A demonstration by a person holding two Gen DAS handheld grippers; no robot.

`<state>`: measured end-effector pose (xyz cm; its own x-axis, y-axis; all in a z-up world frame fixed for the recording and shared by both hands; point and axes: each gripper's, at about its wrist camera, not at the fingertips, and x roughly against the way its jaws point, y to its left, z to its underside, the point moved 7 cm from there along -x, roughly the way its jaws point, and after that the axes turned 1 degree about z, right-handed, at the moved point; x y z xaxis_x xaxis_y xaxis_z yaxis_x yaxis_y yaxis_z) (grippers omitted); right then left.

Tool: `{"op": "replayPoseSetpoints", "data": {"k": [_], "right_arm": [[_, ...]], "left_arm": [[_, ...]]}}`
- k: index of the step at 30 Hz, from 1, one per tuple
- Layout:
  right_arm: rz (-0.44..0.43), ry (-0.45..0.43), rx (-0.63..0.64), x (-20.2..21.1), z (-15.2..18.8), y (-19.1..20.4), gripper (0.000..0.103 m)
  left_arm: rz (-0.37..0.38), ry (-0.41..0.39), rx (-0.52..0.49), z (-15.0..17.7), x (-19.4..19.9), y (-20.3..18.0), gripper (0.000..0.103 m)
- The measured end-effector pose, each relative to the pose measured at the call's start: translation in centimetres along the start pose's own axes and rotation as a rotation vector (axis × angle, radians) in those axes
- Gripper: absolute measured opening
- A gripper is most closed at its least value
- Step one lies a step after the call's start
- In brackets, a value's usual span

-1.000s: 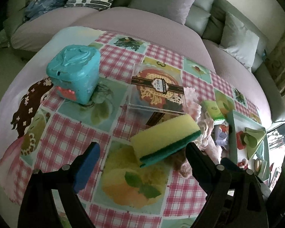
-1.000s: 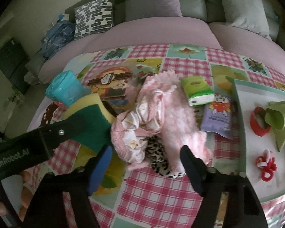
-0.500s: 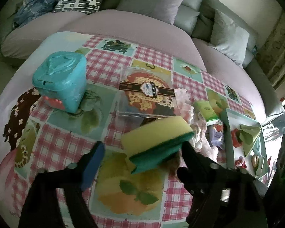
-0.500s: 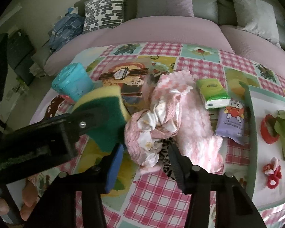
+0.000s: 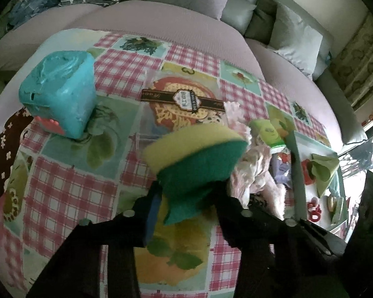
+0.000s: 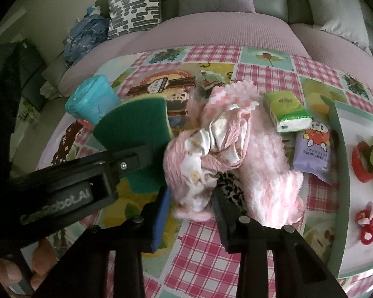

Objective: Organize soft objects
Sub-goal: 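Grasp the yellow-green sponge with the left tool and lift it, then grasp white satin fabric with right tool and lift while left tool holds sponge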

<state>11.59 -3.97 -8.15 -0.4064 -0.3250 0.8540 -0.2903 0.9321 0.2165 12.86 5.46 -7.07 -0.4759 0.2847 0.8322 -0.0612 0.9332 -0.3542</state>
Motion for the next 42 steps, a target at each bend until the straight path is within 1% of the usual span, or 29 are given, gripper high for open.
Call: {"op": "replayPoseSetpoints", "data": {"k": [2, 3, 6, 9, 11, 13, 16, 24, 25, 36, 38, 42], "right_arm": [[-0.002, 0.002, -0.002, -0.1, 0.0, 0.0, 0.036], [-0.004, 0.004, -0.004, -0.1, 0.1, 0.0, 0.034], [-0.006, 0.007, -0.006, -0.3, 0.1, 0.1, 0.033], [-0.008, 0.007, -0.009, -0.3, 0.1, 0.0, 0.024], [-0.012, 0.009, -0.016, -0.5, 0.1, -0.1, 0.022], [-0.016, 0.009, -0.025, -0.5, 0.1, -0.2, 0.015], [-0.019, 0.005, -0.029, -0.4, 0.1, -0.4, 0.01], [-0.024, -0.032, -0.039, 0.7, -0.3, -0.5, 0.007], [-0.023, -0.037, -0.037, 0.8, -0.3, -0.5, 0.007], [-0.026, -0.133, -0.044, 3.7, -1.3, -0.7, 0.007], [-0.027, -0.147, -0.043, 4.1, -1.4, -0.6, 0.003], [-0.028, -0.176, -0.037, 5.1, -1.7, -0.6, 0.003]], "left_arm": [[-0.011, 0.005, 0.001, 0.0, -0.3, 0.2, 0.038], [-0.007, 0.005, 0.003, 0.0, -0.4, 0.3, 0.037], [0.004, 0.002, 0.001, -0.1, -0.4, 0.3, 0.035], [0.006, -0.001, -0.002, -0.1, -0.3, 0.3, 0.032], [0.007, -0.001, -0.004, 0.0, -0.3, 0.2, 0.03], [0.009, -0.001, -0.003, 0.0, -0.3, 0.3, 0.029], [0.009, -0.003, -0.005, 0.0, -0.2, 0.2, 0.029], [0.008, -0.008, -0.006, 0.1, 0.0, 0.1, 0.028], [0.008, -0.009, -0.006, 0.1, 0.0, 0.1, 0.027], [0.013, -0.039, -0.017, -0.1, 1.1, -0.1, 0.024], [0.016, -0.045, -0.02, -0.2, 1.3, -0.2, 0.024], [0.019, -0.062, -0.026, -0.3, 1.8, -0.4, 0.023]]}}
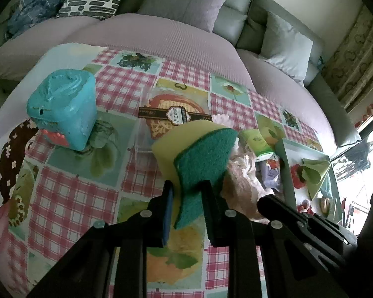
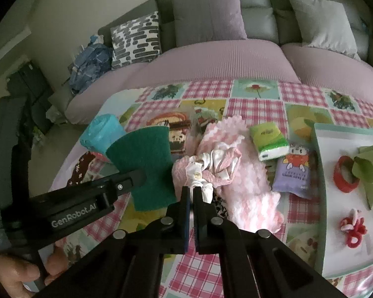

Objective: Organize soft objects
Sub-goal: 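Grasp white satin fabric with right tool and lift while left tool holds sponge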

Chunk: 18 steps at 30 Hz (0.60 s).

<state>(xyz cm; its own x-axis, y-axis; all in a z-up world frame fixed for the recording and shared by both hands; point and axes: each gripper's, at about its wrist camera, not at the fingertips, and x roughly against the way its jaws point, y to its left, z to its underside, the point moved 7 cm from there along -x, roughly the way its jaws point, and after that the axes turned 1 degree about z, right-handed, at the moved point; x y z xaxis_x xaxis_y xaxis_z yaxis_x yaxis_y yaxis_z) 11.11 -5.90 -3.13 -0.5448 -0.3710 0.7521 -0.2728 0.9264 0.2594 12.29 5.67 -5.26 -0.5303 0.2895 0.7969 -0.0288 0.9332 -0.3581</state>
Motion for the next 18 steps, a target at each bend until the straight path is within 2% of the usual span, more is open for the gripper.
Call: {"op": "replayPoseSetpoints", "data": {"k": [9, 12, 18], "right_arm": [[-0.013, 0.016, 0.0, -0.4, 0.2, -0.1, 0.003], [-0.012, 0.015, 0.007, -0.6, 0.1, 0.1, 0.007], [-0.02, 0.038, 0.018, -1.4, 0.4, 0.3, 0.007]], "left_arm": [[-0.018, -0.014, -0.006, -0.1, 0.6, -0.1, 0.023], [-0.023, -0.002, -0.001, 0.1, 0.3, 0.0, 0.023], [-0.05, 0.035, 0.012, 0.6, -0.4, 0.7, 0.024]]}}
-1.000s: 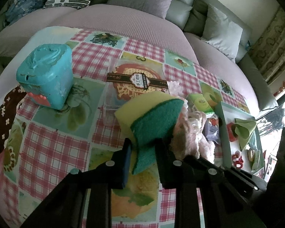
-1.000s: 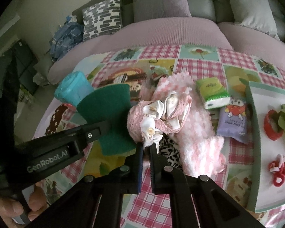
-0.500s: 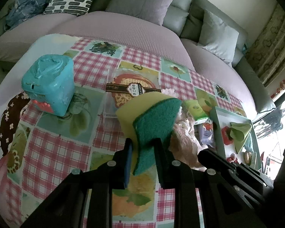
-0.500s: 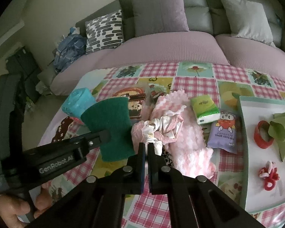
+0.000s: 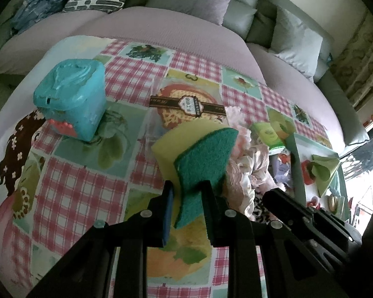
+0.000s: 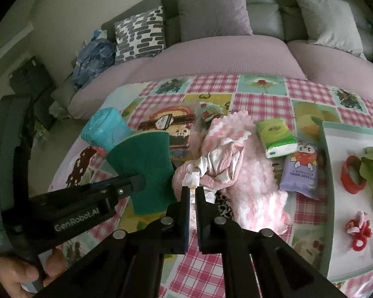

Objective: Organize soft objects
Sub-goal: 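Grasp white satin fabric with right tool and lift while left tool holds sponge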

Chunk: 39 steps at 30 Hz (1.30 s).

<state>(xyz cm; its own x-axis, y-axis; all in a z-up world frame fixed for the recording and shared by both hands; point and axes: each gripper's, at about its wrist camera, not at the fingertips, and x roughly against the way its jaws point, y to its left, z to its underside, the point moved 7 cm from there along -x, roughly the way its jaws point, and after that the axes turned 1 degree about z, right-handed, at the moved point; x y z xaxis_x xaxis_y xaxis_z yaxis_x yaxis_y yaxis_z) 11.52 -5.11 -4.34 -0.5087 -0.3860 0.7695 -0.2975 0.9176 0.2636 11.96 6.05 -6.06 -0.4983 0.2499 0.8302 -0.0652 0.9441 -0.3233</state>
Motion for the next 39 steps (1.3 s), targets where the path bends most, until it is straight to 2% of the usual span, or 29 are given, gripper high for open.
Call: {"op": "replayPoseSetpoints", "data": {"k": [5, 6, 9, 10, 18, 35, 36, 39], "right_arm": [[0.011, 0.049, 0.004, -1.6, 0.7, -0.1, 0.007], [0.011, 0.056, 0.002, -1.8, 0.8, -0.1, 0.01], [0.013, 0.068, 0.002, -2.3, 1.0, -0.2, 0.034], [0.018, 0.069, 0.007, -2.4, 1.0, -0.1, 0.035], [0.034, 0.105, 0.03, -4.1, 1.5, 0.3, 0.039], [0.083, 0.152, 0.07, -6.3, 2.2, 0.5, 0.039], [0.081, 0.154, 0.067, -6.3, 2.3, 0.5, 0.038], [0.083, 0.165, 0.065, -6.5, 2.5, 0.5, 0.024]], "left_arm": [[-0.011, 0.01, 0.016, 0.3, -0.1, 0.4, 0.023], [-0.012, 0.01, 0.018, 0.3, -0.1, 0.5, 0.023], [-0.016, 0.007, 0.031, 0.3, 0.1, 0.8, 0.024], [-0.016, 0.008, 0.034, 0.3, 0.0, 0.8, 0.024], [-0.017, 0.019, 0.049, 0.5, -0.3, 1.5, 0.024], [0.008, 0.028, 0.075, 0.6, -0.6, 2.0, 0.024], [0.008, 0.028, 0.075, 0.6, -0.6, 2.0, 0.024], [0.007, 0.028, 0.075, 0.6, -0.6, 2.0, 0.024]]}}
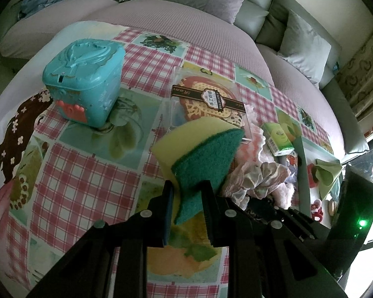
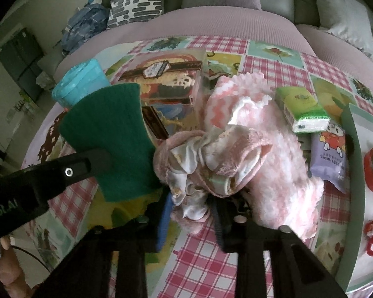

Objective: Organize soft objects
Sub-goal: 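Grasp white satin fabric with right tool and lift while left tool holds sponge, then carry sponge and satin fabric over the white tray with both tools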

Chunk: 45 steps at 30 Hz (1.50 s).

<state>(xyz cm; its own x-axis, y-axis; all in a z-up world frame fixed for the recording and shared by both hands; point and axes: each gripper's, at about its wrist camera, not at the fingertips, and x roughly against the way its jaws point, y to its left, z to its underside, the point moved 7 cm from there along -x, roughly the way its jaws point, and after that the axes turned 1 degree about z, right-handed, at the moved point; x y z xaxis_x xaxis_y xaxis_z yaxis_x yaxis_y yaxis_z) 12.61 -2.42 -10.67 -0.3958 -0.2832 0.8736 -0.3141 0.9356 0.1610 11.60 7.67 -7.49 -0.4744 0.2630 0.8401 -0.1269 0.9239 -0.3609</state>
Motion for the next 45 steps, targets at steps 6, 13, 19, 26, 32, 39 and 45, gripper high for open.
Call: {"op": "replayPoseSetpoints", "data": {"k": [6, 13, 19, 26, 32, 39, 45], "right_arm": [[-0.018, 0.014, -0.023, -0.1, 0.3, -0.2, 0.009], [-0.03, -0.023, -0.029, 1.3, 0.2, -0.1, 0.008], [-0.024, -0.097, -0.034, 3.9, -0.7, -0.4, 0.008], [-0.021, -0.192, -0.045, 7.5, -1.7, -1.0, 0.008], [-0.019, -0.239, -0.077, 9.3, -2.2, -2.4, 0.008], [0.025, -0.27, -0.16, 11.6, -2.2, -6.4, 0.008], [0.084, -0.279, -0.284, 13.3, -1.1, -12.0, 0.008]], "left_arm": [[-0.003, 0.0, -0.002, 0.0, 0.0, 0.0, 0.024], [-0.004, -0.003, -0.008, 0.0, 0.0, 0.0, 0.024], [-0.001, -0.011, -0.012, -0.1, 0.4, -0.2, 0.023], [0.006, -0.05, -0.026, -0.6, 1.9, -0.7, 0.023], [0.013, -0.101, -0.05, -1.1, 3.7, -1.6, 0.023], [0.012, -0.116, -0.091, -1.5, 4.4, -3.4, 0.023], [0.028, -0.108, -0.165, -1.9, 4.3, -7.1, 0.023]]}}
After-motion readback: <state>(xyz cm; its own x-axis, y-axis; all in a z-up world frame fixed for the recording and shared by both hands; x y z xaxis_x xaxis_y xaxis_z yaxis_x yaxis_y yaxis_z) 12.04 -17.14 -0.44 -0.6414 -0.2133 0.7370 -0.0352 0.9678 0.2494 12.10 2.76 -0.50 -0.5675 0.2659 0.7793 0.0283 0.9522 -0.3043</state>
